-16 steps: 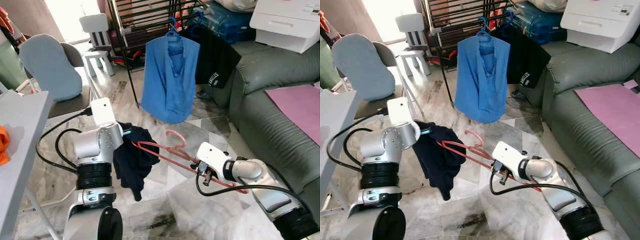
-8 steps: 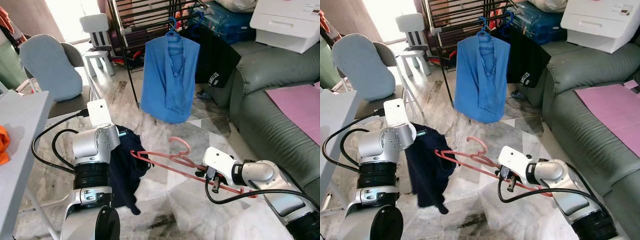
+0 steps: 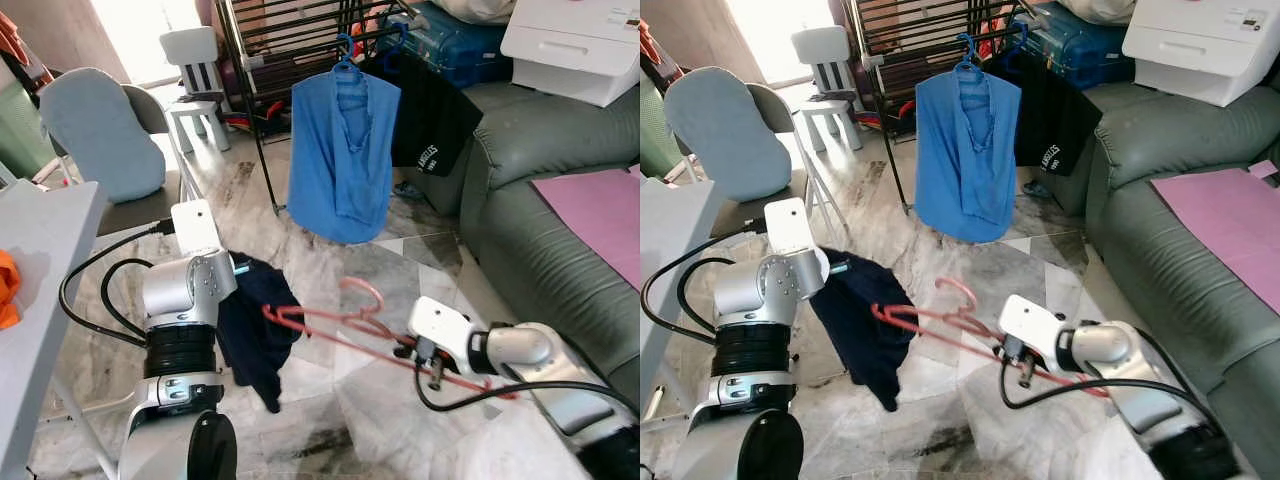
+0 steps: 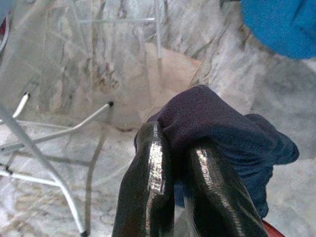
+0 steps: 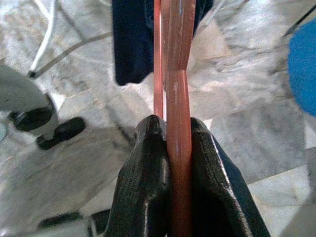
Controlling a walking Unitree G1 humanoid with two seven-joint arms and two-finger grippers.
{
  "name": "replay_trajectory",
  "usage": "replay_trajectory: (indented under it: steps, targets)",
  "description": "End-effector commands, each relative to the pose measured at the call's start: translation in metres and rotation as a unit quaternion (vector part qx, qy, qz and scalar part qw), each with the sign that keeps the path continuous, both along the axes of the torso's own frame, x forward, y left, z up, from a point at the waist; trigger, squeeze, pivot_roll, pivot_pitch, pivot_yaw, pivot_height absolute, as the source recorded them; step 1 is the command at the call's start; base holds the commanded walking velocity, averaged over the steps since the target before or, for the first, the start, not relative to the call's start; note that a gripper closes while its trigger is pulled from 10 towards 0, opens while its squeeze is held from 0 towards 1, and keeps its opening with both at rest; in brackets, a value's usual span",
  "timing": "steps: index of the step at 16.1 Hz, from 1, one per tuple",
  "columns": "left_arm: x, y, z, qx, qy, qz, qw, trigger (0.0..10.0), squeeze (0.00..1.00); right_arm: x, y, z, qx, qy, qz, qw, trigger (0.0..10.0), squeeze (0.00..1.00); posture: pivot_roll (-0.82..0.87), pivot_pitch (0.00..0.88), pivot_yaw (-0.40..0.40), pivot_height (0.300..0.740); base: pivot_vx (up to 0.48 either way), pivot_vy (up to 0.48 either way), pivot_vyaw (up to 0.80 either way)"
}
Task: Hang hanger
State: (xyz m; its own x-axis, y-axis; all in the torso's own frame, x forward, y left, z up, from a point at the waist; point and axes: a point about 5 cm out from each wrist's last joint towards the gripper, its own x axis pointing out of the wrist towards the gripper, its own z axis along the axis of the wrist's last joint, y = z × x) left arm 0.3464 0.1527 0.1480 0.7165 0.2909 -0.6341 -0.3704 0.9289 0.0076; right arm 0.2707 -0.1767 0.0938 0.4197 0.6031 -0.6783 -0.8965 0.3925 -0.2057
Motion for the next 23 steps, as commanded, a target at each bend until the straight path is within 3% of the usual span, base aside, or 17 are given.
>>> replay_trajectory:
  steps: [1,5,11,17,23]
  targets:
    - [0.000,0.010,0.001,0.012,-0.004,0.018,1.000,10.0,0.00,0.001,0.002,0.008,0.014,-0.011,0.006,1.000,10.0,0.00,-0.11,0.006,0.162,0.740,0.000,0.000,0.00]
    - [0.001,0.010,0.002,0.011,-0.006,0.021,1.000,10.0,0.00,0.000,-0.006,0.006,-0.005,-0.006,0.003,1.000,10.0,0.00,-0.11,0.007,0.161,0.740,0.000,0.000,0.00]
    - [0.002,0.005,0.012,-0.006,-0.016,0.015,1.000,10.0,0.00,0.007,-0.001,-0.001,-0.015,-0.018,-0.015,1.000,10.0,0.00,-0.10,0.010,0.159,0.740,0.000,0.000,0.00]
    - [0.000,-0.027,0.025,-0.052,-0.047,-0.072,0.995,10.0,0.00,0.018,0.005,-0.007,-0.002,-0.033,-0.043,0.999,10.0,0.00,-0.10,0.012,0.157,0.740,0.000,0.000,0.00]
    - [-0.008,-0.040,0.029,-0.061,-0.060,-0.129,0.988,10.0,0.00,0.027,0.002,-0.009,-0.005,-0.052,-0.073,0.996,10.0,0.00,-0.09,0.013,0.154,0.740,0.000,0.000,0.00]
